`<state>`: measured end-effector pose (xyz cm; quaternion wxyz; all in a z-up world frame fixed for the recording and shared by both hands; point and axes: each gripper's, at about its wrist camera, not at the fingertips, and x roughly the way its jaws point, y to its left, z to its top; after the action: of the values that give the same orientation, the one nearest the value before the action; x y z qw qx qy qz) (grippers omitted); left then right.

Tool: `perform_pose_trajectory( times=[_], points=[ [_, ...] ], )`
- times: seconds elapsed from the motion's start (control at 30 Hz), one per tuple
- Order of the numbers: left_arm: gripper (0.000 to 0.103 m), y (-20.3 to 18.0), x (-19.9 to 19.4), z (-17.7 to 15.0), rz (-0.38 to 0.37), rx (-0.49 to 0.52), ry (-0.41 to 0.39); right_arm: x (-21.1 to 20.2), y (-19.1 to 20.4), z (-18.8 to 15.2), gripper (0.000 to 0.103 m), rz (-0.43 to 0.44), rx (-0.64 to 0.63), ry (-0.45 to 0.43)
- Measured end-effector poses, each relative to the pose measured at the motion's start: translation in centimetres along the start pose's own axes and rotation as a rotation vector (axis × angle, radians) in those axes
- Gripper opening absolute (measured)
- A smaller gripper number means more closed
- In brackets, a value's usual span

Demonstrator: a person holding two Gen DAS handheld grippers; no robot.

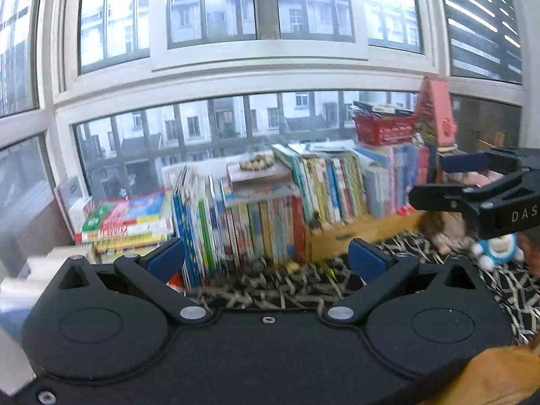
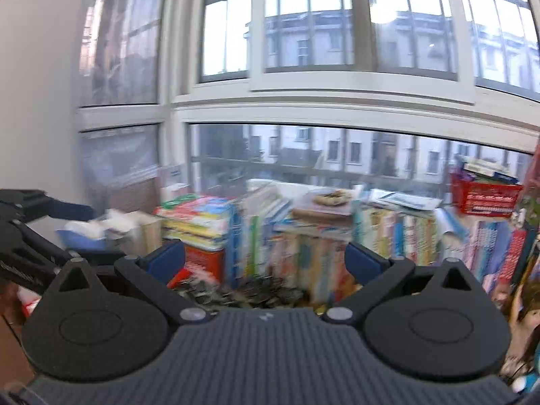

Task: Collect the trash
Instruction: 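Swing both open tools back toward the items on the bed, then grasp the gold foil candy with the left tool while the right tool grasps the yellow-green paper crane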

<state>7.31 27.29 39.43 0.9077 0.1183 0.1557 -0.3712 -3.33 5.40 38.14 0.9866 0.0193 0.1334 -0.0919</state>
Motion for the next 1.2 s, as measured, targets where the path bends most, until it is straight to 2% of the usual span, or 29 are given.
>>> perform_pose_trajectory(
  times=[0.13,0.23,0.3,0.4,0.47,0.57,0.6,0.67,0.73,0.83,0.9,0.93,1.03,1.13,1.2],
  points=[
    [0.103,-0.4,7.6,0.3,0.013,0.003,0.028,5.2,-5.0,-1.9,0.103,-0.04,0.029,0.042],
    [0.103,-1.2,14.2,-1.4,0.005,0.003,0.105,9.4,-7.7,-5.8,0.103,-0.055,-0.024,0.052],
    [0.103,-1.7,18.4,-2.8,-0.016,-0.003,0.138,12.6,-9.0,-8.9,0.103,-0.075,-0.065,0.123],
    [0.103,-2.5,24.5,-4.7,-0.008,0.003,0.164,16.7,-10.5,-13.4,0.103,-0.092,-0.089,0.192],
    [0.103,-2.9,28.6,-5.8,-0.041,0.002,0.192,19.4,-11.5,-16.6,0.103,-0.11,-0.098,0.223],
    [0.103,-3.2,34.6,-7.0,-0.129,-0.052,0.222,23.5,-13.3,-20.6,0.102,-0.12,-0.063,0.269],
    [0.102,-3.2,36.6,-7.5,-0.161,-0.077,0.231,24.9,-14.0,-21.8,0.099,-0.121,-0.042,0.277],
    [0.097,-3.3,41.5,-8.4,-0.165,-0.126,0.25,27.4,-14.9,-23.4,0.086,-0.144,-0.008,0.306],
    [0.083,-3.2,46.6,-9.5,-0.139,-0.173,0.291,30.3,-15.7,-24.8,0.08,-0.18,0.041,0.342],
    [0.07,-3.0,53.1,-11.1,-0.115,-0.223,0.373,33.4,-16.8,-26.4,0.079,-0.22,0.104,0.371],
    [0.066,-2.7,56.5,-12.4,-0.096,-0.262,0.434,35.0,-17.1,-27.2,0.078,-0.234,0.127,0.406],
    [0.065,-2.6,57.8,-13.0,-0.098,-0.283,0.456,35.5,-17.2,-27.4,0.074,-0.23,0.135,0.417],
    [0.065,-2.6,60.1,-14.8,-0.104,-0.33,0.474,36.8,-17.6,-28.1,0.054,-0.197,0.151,0.44],
    [0.064,-2.9,61.7,-16.3,-0.105,-0.337,0.484,37.1,-17.3,-28.3,0.041,-0.188,0.099,0.412],
    [0.058,-2.8,62.5,-17.4,-0.129,-0.379,0.494,37.2,-17.4,-28.1,0.032,-0.165,0.11,0.403]
  ],
)
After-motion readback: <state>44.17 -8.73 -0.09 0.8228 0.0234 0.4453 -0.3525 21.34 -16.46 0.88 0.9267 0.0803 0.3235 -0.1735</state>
